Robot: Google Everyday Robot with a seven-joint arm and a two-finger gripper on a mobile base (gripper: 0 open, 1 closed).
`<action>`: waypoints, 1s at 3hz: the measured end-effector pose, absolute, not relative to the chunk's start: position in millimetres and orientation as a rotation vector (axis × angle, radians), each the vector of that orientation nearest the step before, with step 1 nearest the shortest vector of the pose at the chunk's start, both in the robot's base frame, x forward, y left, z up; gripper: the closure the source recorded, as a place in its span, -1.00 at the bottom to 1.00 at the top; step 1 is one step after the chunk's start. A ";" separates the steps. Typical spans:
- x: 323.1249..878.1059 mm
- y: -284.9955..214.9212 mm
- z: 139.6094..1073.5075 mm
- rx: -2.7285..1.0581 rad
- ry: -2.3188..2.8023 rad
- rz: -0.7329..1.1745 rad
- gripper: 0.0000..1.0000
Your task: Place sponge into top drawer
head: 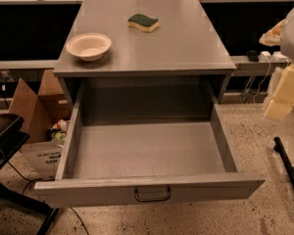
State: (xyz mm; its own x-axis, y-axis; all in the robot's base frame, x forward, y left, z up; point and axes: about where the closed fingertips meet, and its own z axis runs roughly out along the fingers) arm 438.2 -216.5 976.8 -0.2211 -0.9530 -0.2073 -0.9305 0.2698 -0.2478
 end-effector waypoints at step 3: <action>533.0 -231.2 976.9 -1.558 2.043 -0.020 -1.00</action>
Offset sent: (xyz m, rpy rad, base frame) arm 0.0900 -0.0236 -0.0017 0.1788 -0.2227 0.0283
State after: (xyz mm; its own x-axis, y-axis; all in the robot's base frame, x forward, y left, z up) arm 533.0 -231.2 976.9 -0.1639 -0.8919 -0.4216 -0.8834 0.3229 -0.3397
